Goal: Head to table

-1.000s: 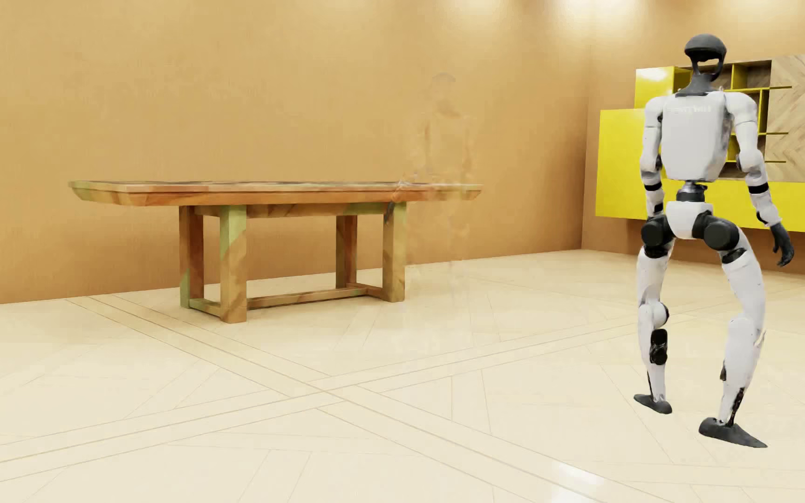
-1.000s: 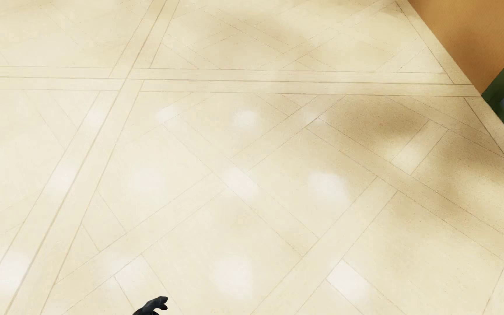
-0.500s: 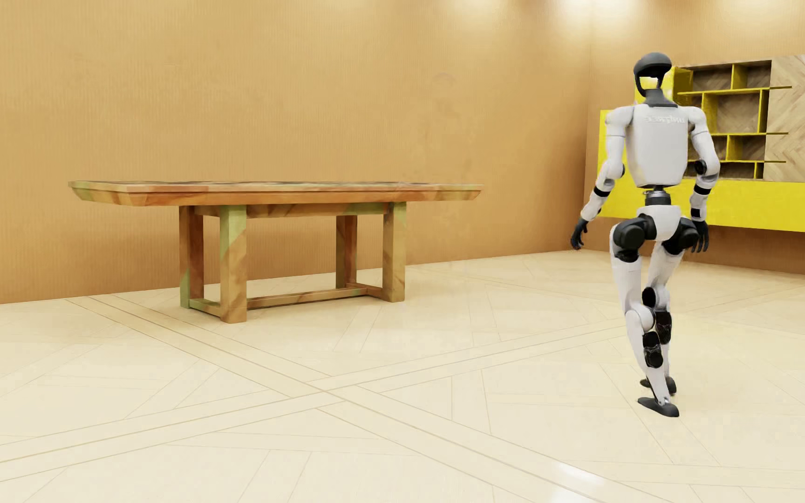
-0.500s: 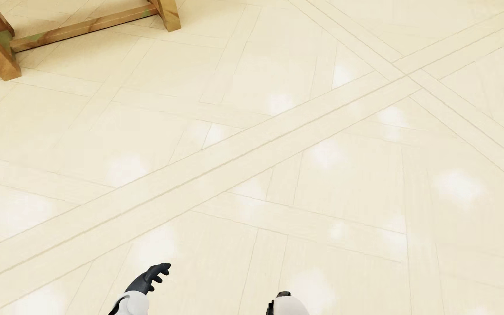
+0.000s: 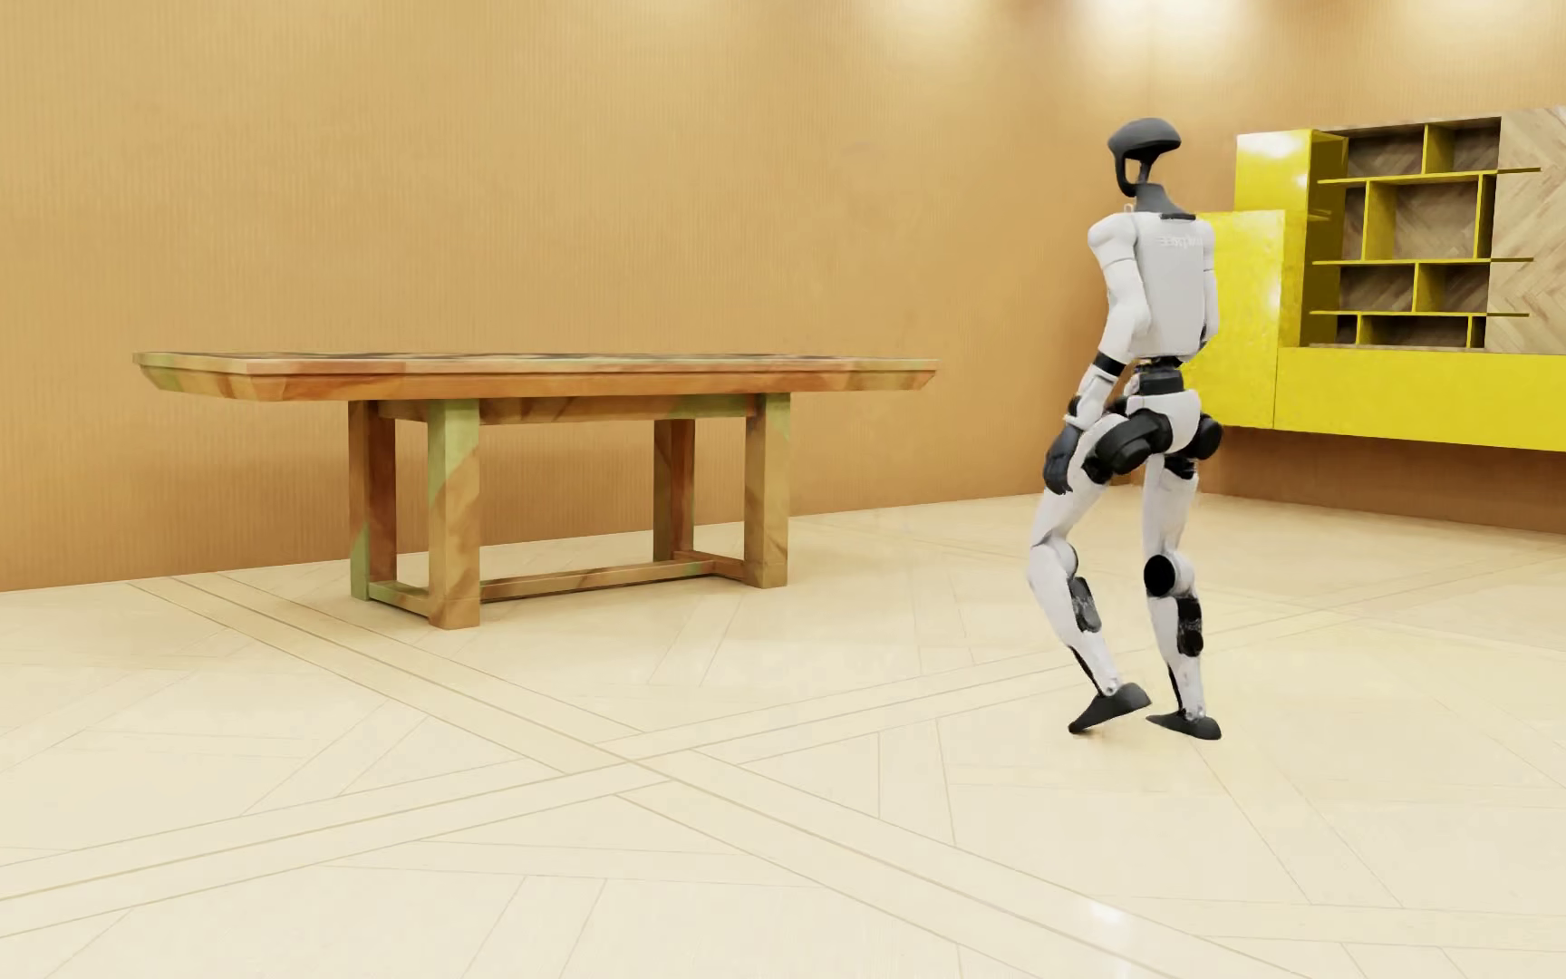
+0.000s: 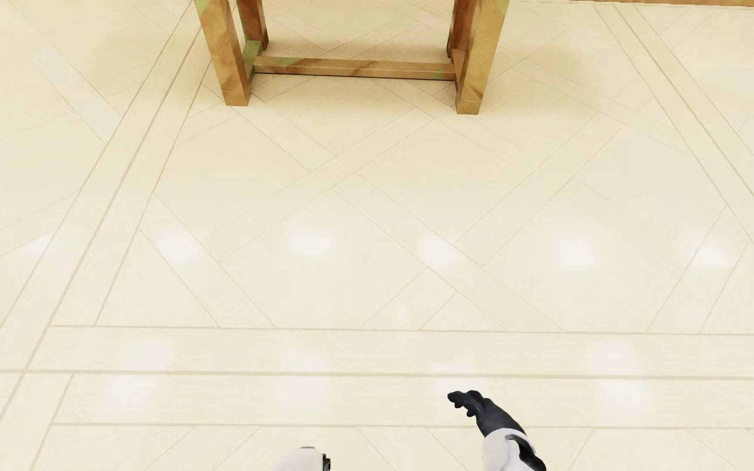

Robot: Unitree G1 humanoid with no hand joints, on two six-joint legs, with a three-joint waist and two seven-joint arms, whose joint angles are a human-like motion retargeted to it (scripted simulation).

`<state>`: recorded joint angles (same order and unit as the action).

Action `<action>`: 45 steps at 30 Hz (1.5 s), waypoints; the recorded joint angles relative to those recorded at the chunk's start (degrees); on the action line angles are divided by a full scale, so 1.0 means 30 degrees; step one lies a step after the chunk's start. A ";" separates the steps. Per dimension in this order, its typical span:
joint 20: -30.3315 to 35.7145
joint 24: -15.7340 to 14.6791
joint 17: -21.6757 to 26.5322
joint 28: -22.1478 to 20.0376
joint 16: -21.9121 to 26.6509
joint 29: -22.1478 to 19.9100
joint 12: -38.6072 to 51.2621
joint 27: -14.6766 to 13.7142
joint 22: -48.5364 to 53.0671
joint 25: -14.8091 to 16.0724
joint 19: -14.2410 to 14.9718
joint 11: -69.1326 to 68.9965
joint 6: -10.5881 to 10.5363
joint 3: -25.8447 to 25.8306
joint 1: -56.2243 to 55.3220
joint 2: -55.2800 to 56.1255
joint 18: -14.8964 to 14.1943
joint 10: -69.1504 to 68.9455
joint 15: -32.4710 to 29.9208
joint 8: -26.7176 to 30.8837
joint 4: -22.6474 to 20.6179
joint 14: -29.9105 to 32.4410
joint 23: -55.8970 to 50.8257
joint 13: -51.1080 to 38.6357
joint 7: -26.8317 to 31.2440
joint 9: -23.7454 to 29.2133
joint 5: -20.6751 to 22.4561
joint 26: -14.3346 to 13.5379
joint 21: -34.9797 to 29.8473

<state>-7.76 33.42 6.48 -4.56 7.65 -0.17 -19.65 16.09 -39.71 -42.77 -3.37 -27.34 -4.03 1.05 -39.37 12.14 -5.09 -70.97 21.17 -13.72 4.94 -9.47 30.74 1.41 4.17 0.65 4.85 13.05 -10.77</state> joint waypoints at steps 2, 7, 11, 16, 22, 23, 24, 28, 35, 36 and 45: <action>-0.1011 -0.0765 0.0657 -0.0563 -0.1313 0.0334 -0.1029 -0.0195 0.0890 -0.0603 0.0272 0.0162 0.0083 0.0814 -0.0192 -0.1310 0.0944 0.7381 0.1139 0.0594 0.0500 -0.0536 -0.0337 -0.2114 -0.1958 -0.0121 0.0200 -0.0256 -0.1866; -0.1576 0.0353 0.2315 0.1095 -0.4052 0.0249 -0.1687 -0.1191 -0.0869 0.0691 0.1638 0.0508 0.0953 0.1791 0.2348 -0.4697 0.2557 1.8512 0.1568 0.2393 -0.0646 0.4552 -0.0406 -0.5621 -0.3804 -0.0245 -0.1092 0.0938 -0.6443; -0.0843 0.2651 0.0944 0.3348 -0.3925 -0.0762 -0.0555 0.1336 -0.2588 0.2853 0.3865 -0.8766 0.1823 0.1956 0.3622 -0.1944 0.3260 1.4207 -0.6032 0.3672 -0.1131 -0.0118 0.4076 -0.5226 -0.4912 0.0409 -0.2893 0.1767 -0.7617; -0.1997 0.2445 0.2108 -0.0156 -0.2408 0.1591 0.2303 0.1484 -0.1582 0.3280 0.2206 -1.5868 0.3040 0.0918 0.7240 0.4525 0.3401 1.4938 -0.5377 0.2118 -0.2445 -0.2414 0.6396 -0.3225 -0.5803 0.0958 -0.7533 0.0554 -0.9578; -0.0784 0.2993 0.4501 0.0022 -0.0018 -0.0922 0.7530 0.1970 -0.1101 0.4790 0.1673 -0.2021 0.3398 -0.1071 0.9303 0.7585 0.3211 1.4937 -0.5588 0.1127 -0.3561 -0.4998 0.4794 0.3024 -0.3679 0.0620 -0.3813 -0.0863 -0.5593; -0.0383 0.2991 0.4310 -0.0069 0.0138 -0.0952 0.8076 0.2445 -0.0627 0.4985 0.2619 0.1785 0.3407 -0.1171 0.9718 0.7044 0.3106 1.5108 -0.7045 0.0998 -0.3758 -0.5424 0.5004 0.3708 -0.3382 0.0425 -0.3308 -0.1277 -0.4880; -0.0234 0.2772 0.4022 -0.0384 0.0139 -0.0774 0.8414 0.2787 -0.0068 0.5110 0.1558 0.3807 0.3400 -0.1216 1.0203 0.6378 0.2975 1.5305 -0.8594 0.0349 -0.3849 -0.5758 0.5305 0.4322 -0.3176 0.0225 -0.3184 -0.1563 -0.4336; -0.0530 0.1356 0.2505 -0.1436 -0.0723 0.0737 0.7492 0.3483 0.1573 0.4898 -0.0879 0.1594 0.2692 -0.1202 0.9276 0.5198 0.1871 0.9096 -0.6191 -0.0481 -0.2520 -0.3763 0.7282 0.4581 -0.3203 -0.0032 -0.2784 -0.2256 -0.3908; 0.0248 0.3341 -0.0036 0.2163 -0.0683 -0.1748 0.4790 0.2527 -0.2439 0.3761 0.0400 -0.0484 0.0814 -0.1167 0.1985 0.1115 -0.1789 -0.2272 -0.1844 -0.1313 0.1370 0.0120 0.6499 0.1013 -0.0955 0.0199 -0.2127 0.0752 -0.2804; -0.0468 0.3065 -0.0188 0.1848 -0.0726 -0.1591 0.4191 0.2257 -0.2970 0.3261 0.0692 -0.0359 0.0582 -0.0990 0.1581 0.0642 -0.1577 -0.0481 -0.1553 -0.0925 0.2235 -0.0740 0.6601 -0.0124 -0.1170 0.0167 -0.1973 0.1222 -0.3298; -0.1237 0.3242 -0.0364 0.2675 -0.1808 -0.2673 0.0591 -0.0182 -0.3344 0.2504 0.3295 -0.2891 -0.0285 0.0525 0.4996 0.0823 0.1285 1.0256 -0.0989 0.3771 0.3206 -0.3517 0.3549 -0.4012 -0.6020 -0.0028 -0.3812 0.1279 -0.3942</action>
<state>-11.47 43.15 5.39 3.47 2.22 -8.18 -17.87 15.54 -49.74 -35.26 6.52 -36.02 -4.88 2.63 -24.39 14.60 -1.24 -40.20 18.20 -2.41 14.55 -20.02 41.39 -10.62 -13.89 0.57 -6.59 16.88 -22.60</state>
